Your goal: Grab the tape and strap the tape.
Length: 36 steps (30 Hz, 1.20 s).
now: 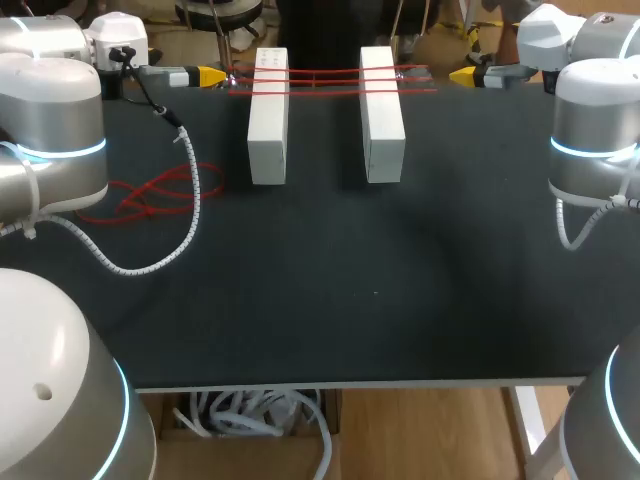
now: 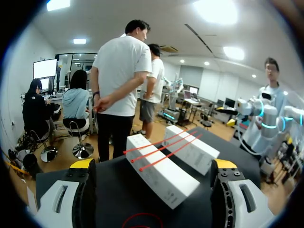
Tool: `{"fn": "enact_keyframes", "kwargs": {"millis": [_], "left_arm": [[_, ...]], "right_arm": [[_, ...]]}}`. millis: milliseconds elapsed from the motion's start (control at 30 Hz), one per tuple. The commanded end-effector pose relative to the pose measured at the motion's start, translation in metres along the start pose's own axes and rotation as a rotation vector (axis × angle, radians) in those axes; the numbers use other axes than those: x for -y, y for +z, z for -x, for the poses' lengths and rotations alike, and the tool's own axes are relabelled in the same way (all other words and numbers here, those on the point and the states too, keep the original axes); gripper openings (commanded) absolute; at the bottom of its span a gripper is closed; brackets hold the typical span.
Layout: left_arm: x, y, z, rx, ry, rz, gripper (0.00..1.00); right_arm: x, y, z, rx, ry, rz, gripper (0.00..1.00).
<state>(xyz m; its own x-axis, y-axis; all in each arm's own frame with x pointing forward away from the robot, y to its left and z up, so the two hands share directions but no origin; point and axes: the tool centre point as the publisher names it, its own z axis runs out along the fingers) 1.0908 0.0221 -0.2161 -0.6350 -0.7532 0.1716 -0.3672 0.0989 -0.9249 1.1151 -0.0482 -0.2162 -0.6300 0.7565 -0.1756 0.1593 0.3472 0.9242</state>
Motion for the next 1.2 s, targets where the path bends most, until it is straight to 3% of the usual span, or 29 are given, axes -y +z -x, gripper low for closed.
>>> {"fn": "enact_keyframes", "kwargs": {"millis": [33, 567, 767, 833, 933, 1000, 1067, 1100, 1133, 1200], "left_arm": [[-0.003, 0.002, 0.0, -0.055, 0.054, -0.002, 1.0], [-0.009, 0.019, -0.008, -0.413, 0.426, 0.056, 1.0], [-0.015, 0.028, -0.01, -0.498, 0.457, 0.032, 1.0], [-0.017, 0.029, -0.01, -0.505, 0.453, 0.021, 0.58], [-0.021, 0.033, -0.01, -0.519, 0.446, 0.014, 0.36], [-0.024, 0.035, -0.009, -0.528, 0.435, 0.005, 0.31], [-0.027, 0.038, -0.009, -0.545, 0.434, -0.006, 0.14], [-0.029, 0.04, -0.008, -0.551, 0.433, -0.008, 0.14], [-0.031, 0.043, -0.008, -0.565, 0.43, -0.013, 0.22], [-0.035, 0.047, -0.006, -0.58, 0.421, -0.021, 0.29]], "right_arm": [[0.001, -0.001, 0.001, -0.002, 0.0, 0.002, 1.0], [0.001, -0.001, 0.001, -0.002, 0.0, 0.002, 1.0], [0.001, -0.001, 0.001, -0.002, 0.0, 0.002, 1.0], [0.001, -0.001, 0.001, -0.002, 0.0, 0.002, 1.0], [0.001, -0.001, 0.001, -0.002, 0.0, 0.002, 1.0], [0.001, -0.001, 0.001, -0.002, 0.0, 0.002, 1.0], [0.001, -0.001, 0.001, -0.002, 0.0, 0.002, 1.0], [0.001, -0.001, 0.001, -0.002, 0.0, 0.002, 1.0], [0.001, -0.001, 0.001, -0.002, 0.0, 0.002, 1.0], [0.001, -0.001, 0.001, -0.002, 0.0, 0.002, 1.0]]}}
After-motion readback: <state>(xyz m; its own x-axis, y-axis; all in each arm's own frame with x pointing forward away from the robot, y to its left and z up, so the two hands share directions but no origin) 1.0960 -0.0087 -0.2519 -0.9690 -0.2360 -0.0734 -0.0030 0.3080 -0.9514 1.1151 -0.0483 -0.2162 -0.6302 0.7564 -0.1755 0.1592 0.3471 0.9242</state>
